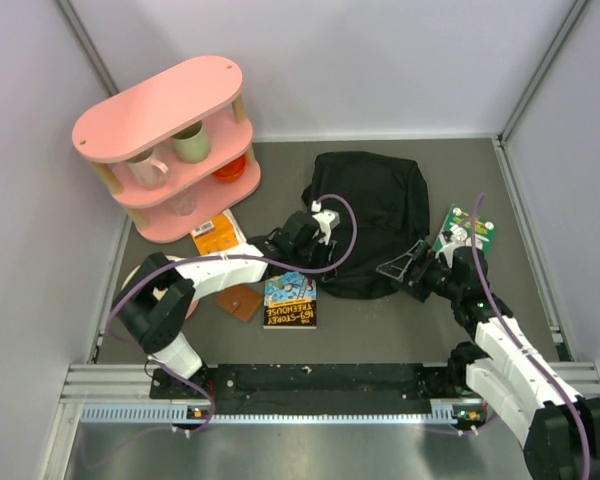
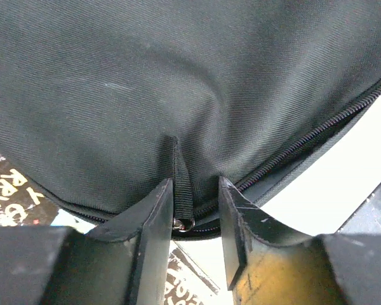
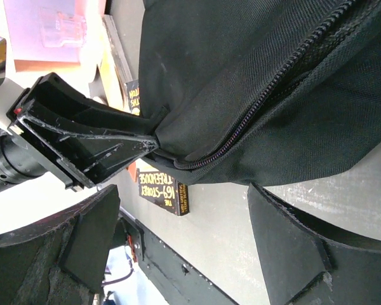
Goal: Pack the student bag
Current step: Unzip the student bag at the center of the board.
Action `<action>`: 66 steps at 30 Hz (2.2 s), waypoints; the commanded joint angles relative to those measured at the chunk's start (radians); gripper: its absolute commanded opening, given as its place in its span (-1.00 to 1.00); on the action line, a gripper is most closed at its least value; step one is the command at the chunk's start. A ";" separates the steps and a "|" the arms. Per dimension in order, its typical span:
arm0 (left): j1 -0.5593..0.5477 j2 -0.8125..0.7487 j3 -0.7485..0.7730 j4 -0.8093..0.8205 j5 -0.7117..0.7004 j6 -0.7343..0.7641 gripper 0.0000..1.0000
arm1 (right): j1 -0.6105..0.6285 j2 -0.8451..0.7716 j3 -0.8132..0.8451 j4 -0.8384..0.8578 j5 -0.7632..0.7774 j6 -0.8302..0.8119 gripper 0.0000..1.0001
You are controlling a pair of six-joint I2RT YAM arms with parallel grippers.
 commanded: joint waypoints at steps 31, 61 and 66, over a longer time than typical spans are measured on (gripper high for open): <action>-0.048 -0.222 -0.322 0.505 -0.017 -0.152 -1.00 | 0.402 0.091 -0.060 0.261 0.460 0.630 0.59; -0.042 -0.262 -0.348 0.328 -0.486 -0.091 -1.00 | 0.014 0.094 -0.014 0.048 0.380 0.185 -1.00; -0.031 -0.222 -0.342 0.432 -0.399 -0.117 -1.00 | -0.009 0.193 0.115 -0.032 0.367 -0.014 -1.00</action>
